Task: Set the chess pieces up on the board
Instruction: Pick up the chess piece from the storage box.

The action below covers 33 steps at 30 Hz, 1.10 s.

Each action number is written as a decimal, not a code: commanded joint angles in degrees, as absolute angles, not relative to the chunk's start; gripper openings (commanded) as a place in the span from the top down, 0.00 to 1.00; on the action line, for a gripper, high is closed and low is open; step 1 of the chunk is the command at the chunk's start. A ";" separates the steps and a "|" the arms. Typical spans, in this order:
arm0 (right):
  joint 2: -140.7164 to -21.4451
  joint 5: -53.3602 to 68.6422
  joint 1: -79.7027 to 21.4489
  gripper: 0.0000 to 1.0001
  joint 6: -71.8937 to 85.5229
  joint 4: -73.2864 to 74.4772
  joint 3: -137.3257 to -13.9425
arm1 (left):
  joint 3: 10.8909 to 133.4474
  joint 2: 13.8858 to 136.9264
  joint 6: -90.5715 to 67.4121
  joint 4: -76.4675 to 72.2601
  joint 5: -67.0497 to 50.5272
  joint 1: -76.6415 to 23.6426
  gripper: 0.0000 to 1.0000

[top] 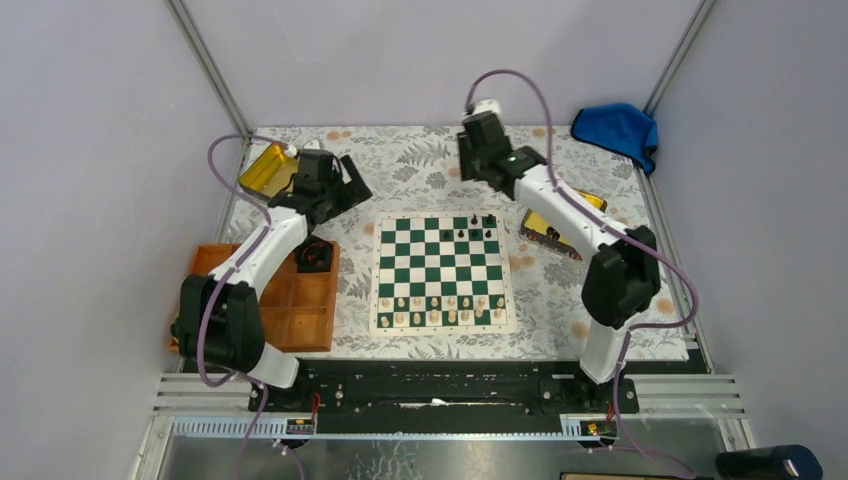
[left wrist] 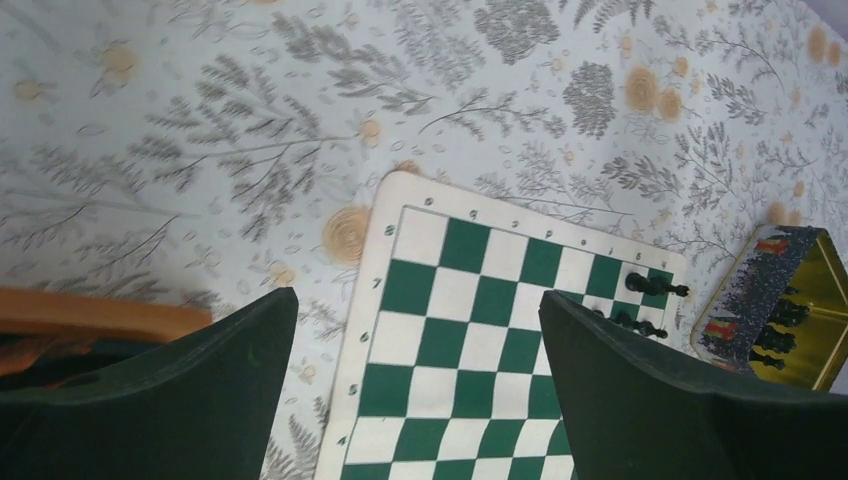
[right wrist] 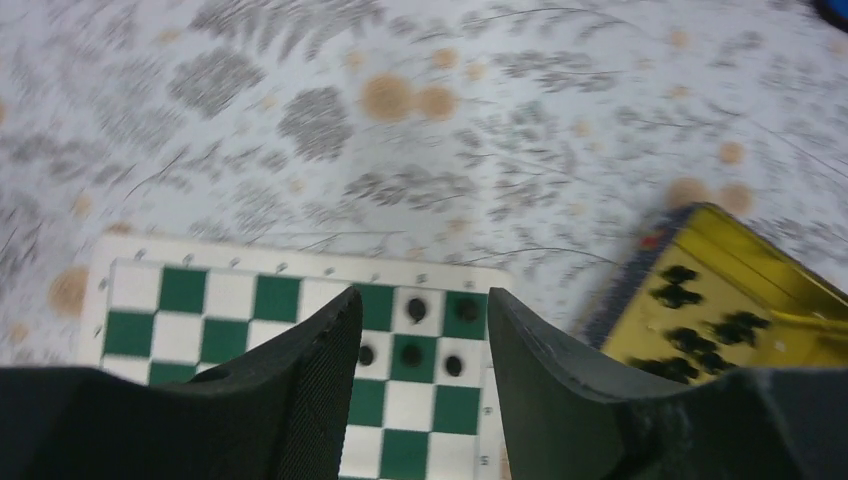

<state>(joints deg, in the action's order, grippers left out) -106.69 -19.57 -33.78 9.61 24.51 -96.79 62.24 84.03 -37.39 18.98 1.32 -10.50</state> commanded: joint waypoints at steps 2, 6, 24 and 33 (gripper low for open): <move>-99.18 -26.69 -24.85 0.42 15.15 23.54 -91.03 | 70.44 90.62 -35.35 18.51 3.98 -15.13 0.01; -95.55 -26.39 -17.99 0.40 19.17 22.03 -83.54 | 75.19 95.97 -35.02 19.43 4.39 -17.67 0.01; -101.81 -14.27 -4.42 0.43 26.99 15.25 -75.91 | 72.21 99.22 -34.36 20.34 5.00 -19.70 0.01; -107.06 -13.02 -3.85 0.46 27.01 15.56 -79.25 | 72.16 100.16 -33.78 20.76 5.68 -19.67 0.01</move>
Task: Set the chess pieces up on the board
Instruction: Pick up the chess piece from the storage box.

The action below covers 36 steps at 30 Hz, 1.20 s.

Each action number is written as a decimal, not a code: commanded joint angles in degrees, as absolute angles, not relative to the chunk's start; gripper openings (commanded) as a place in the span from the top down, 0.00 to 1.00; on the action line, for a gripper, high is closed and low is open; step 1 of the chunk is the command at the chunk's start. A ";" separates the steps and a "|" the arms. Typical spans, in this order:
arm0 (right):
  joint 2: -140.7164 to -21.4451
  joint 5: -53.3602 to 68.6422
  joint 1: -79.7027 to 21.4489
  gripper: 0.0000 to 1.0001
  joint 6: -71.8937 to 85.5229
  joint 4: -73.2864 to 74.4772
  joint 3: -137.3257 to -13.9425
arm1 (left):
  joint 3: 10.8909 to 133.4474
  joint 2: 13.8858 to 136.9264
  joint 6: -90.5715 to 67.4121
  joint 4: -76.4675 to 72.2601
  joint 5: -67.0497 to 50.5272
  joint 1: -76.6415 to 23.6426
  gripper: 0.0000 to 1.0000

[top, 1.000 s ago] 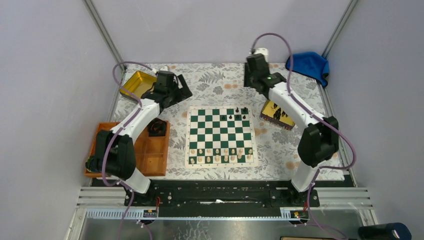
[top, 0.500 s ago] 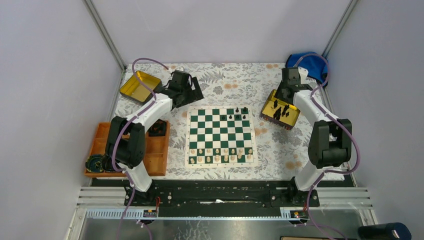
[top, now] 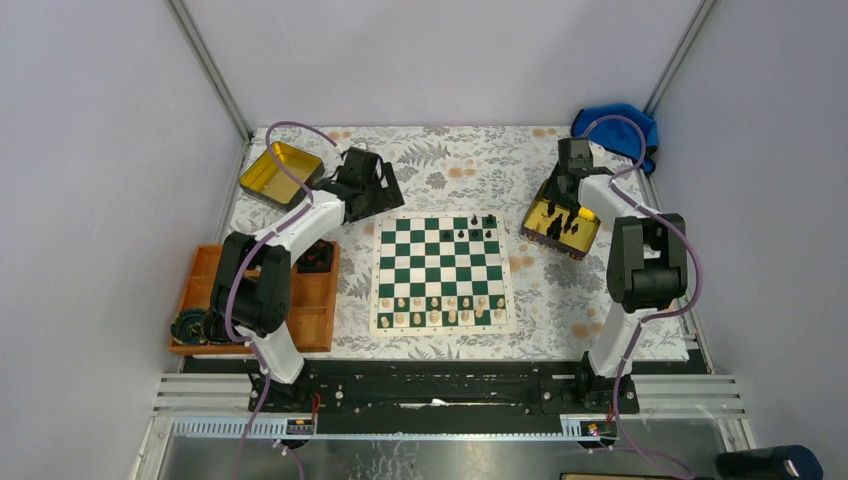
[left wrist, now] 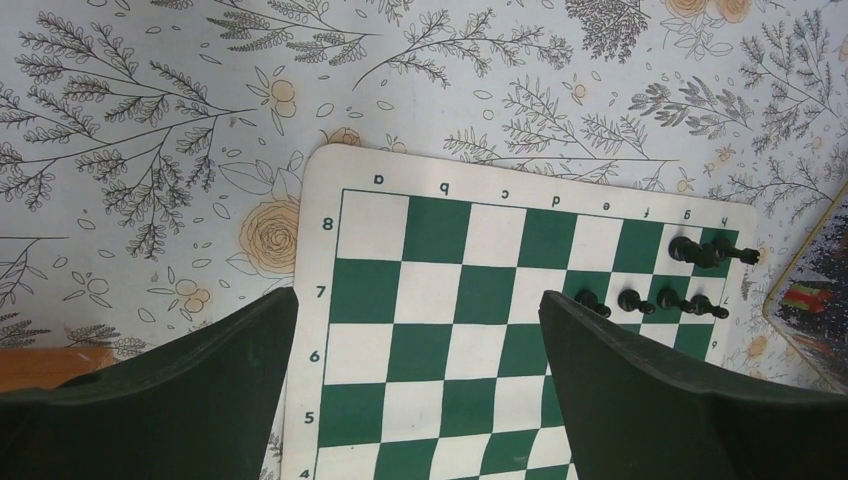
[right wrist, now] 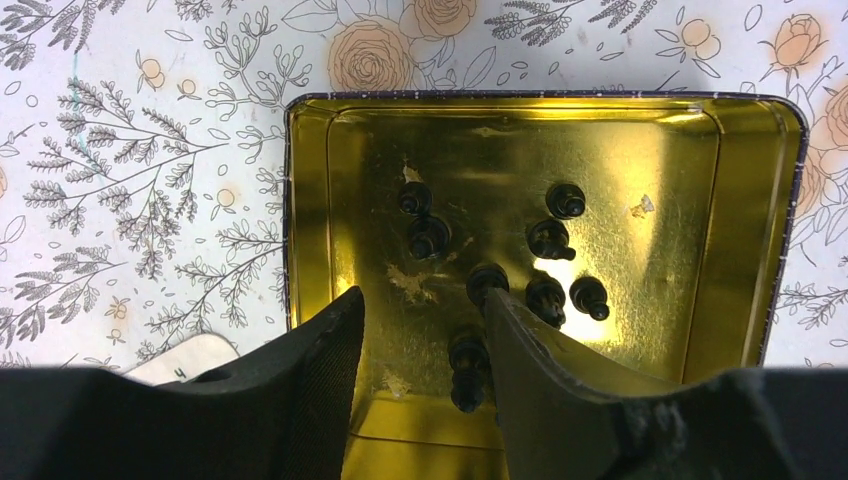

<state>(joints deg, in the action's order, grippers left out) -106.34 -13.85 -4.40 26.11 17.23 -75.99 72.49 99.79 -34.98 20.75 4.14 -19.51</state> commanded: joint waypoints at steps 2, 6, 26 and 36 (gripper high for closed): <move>-107.73 -12.87 -3.71 0.48 27.03 15.41 -79.57 | 72.24 100.49 -33.78 20.90 5.71 -19.68 0.01; -109.09 -12.57 -3.40 0.51 27.07 15.13 -80.32 | 72.41 100.98 -33.82 20.89 5.78 -19.69 0.01; -114.47 -10.84 -2.74 0.60 26.78 15.99 -84.24 | 73.99 103.50 -33.22 21.48 5.98 -19.08 0.01; -114.11 -10.28 -2.68 0.63 26.70 16.06 -83.04 | 74.90 104.65 -33.18 21.45 5.41 -18.55 0.01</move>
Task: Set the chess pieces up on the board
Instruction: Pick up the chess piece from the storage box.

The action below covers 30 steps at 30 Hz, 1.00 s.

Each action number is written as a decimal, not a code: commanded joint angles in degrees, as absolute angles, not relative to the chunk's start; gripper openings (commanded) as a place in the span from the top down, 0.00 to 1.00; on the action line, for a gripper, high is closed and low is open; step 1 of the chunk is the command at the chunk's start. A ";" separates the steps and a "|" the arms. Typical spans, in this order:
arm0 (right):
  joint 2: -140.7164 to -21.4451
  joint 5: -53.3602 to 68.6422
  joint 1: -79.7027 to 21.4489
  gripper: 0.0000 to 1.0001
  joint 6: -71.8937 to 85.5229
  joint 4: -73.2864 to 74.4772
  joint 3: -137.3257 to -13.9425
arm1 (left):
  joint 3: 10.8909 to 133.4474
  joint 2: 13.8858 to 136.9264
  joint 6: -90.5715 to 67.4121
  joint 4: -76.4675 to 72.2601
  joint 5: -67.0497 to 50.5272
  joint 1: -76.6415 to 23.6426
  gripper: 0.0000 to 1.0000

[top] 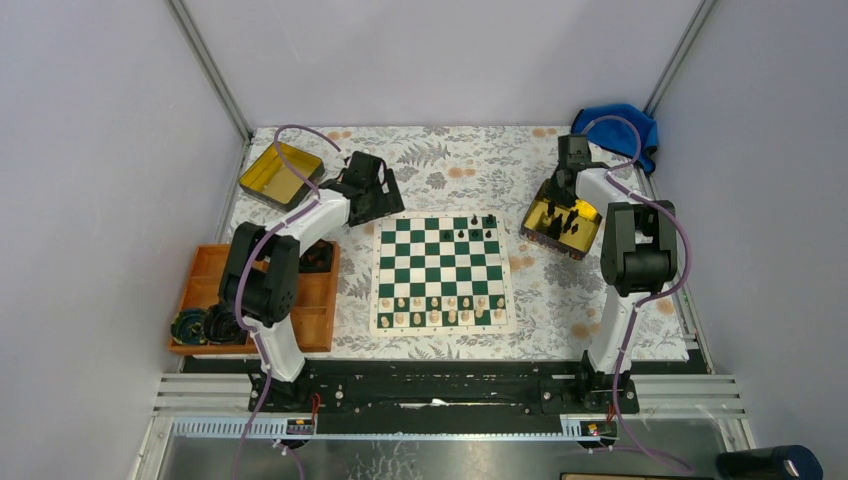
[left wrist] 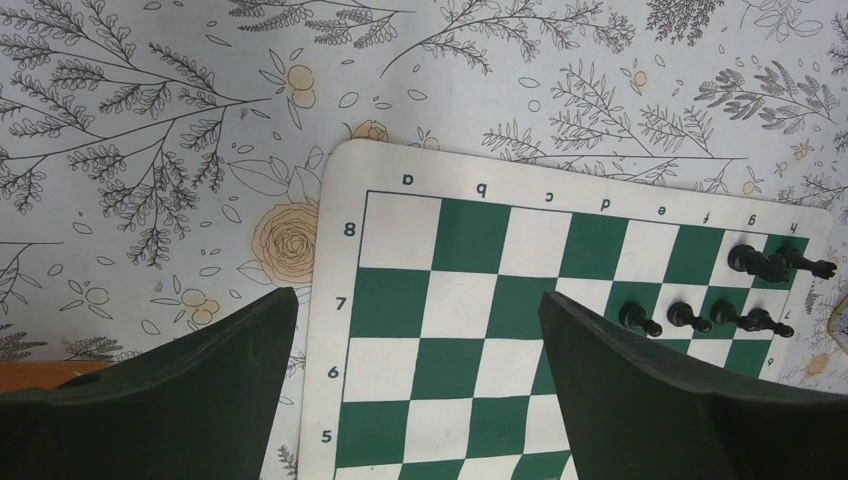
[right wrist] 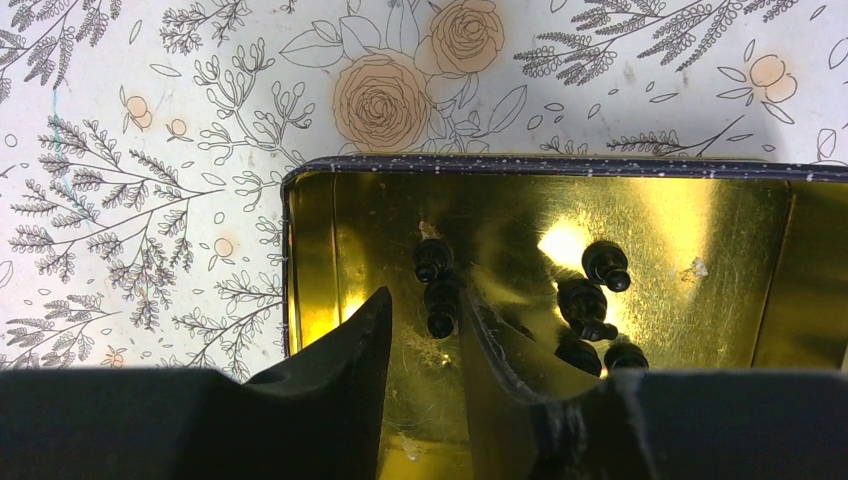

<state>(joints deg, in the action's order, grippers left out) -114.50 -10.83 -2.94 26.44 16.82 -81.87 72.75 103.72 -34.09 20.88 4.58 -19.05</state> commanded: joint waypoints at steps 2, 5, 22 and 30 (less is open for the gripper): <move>-113.92 -10.29 -2.64 0.64 26.63 16.08 -82.76 | 74.97 104.83 -33.14 21.46 5.36 -18.54 0.01; -113.65 -10.50 -2.78 0.65 26.52 16.37 -82.38 | 74.90 104.90 -33.06 21.45 5.09 -18.39 0.01; -111.89 -10.65 -2.79 0.75 26.25 16.90 -79.80 | 74.52 104.49 -32.80 21.26 4.31 -17.81 0.01; -111.56 -11.09 -2.78 0.90 25.56 17.24 -80.78 | 74.28 104.02 -32.78 21.18 4.22 -17.51 0.01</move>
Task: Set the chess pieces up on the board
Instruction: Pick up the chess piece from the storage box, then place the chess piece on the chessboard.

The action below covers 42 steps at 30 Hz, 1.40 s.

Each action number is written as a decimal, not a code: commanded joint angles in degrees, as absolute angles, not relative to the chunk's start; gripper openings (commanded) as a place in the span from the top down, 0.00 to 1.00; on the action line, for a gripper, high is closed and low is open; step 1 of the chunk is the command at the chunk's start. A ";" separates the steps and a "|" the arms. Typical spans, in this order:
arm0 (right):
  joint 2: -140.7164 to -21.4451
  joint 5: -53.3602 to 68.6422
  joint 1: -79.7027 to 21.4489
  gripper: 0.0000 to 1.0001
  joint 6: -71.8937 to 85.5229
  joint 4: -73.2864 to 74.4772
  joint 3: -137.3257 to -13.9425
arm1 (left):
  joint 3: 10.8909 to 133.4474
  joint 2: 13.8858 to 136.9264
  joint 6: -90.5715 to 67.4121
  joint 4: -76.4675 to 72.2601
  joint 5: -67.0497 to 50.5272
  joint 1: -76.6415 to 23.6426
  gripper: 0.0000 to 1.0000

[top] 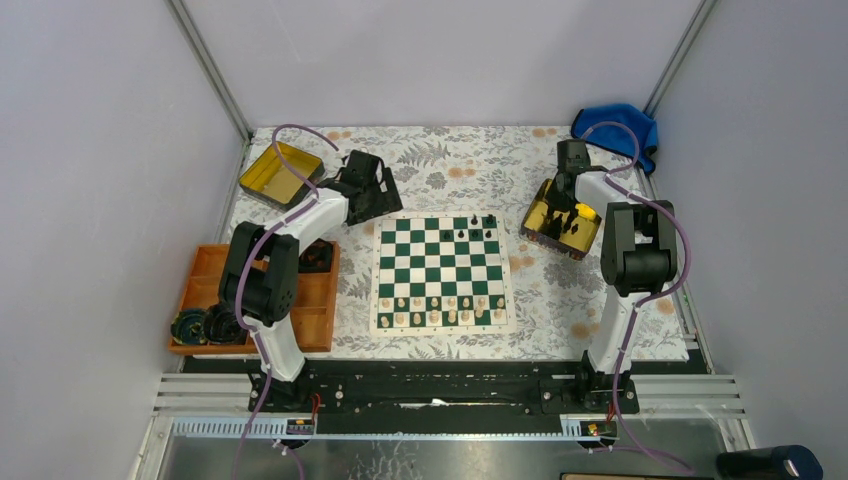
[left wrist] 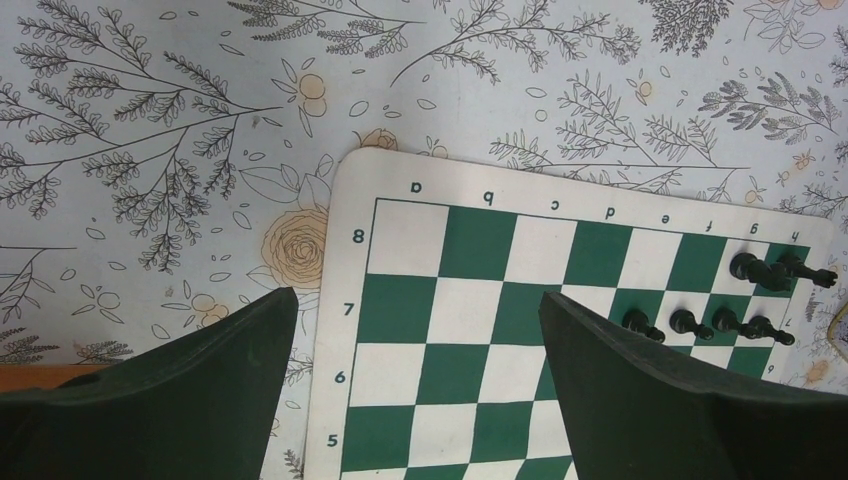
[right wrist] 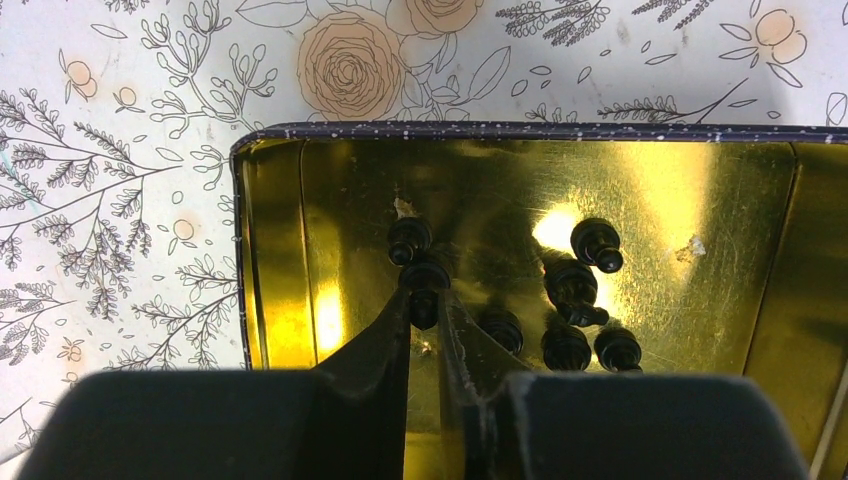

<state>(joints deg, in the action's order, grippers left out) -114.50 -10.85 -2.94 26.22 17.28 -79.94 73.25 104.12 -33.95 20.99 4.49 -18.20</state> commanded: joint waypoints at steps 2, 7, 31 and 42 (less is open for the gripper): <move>-111.39 -11.23 -2.81 0.92 25.31 17.44 -81.06 | 74.08 103.83 -32.78 21.06 4.14 -17.40 0.01; -110.39 -11.47 -2.73 0.95 24.42 17.44 -81.21 | 73.50 103.26 -32.96 20.77 4.04 -17.40 0.01; -100.31 -15.66 -11.90 1.00 19.76 21.42 -83.01 | 64.87 94.46 -34.52 17.14 3.42 -17.27 0.01; -102.32 -17.03 -23.04 1.00 20.45 24.87 -88.85 | 60.14 89.02 -34.43 16.01 2.44 -16.61 0.01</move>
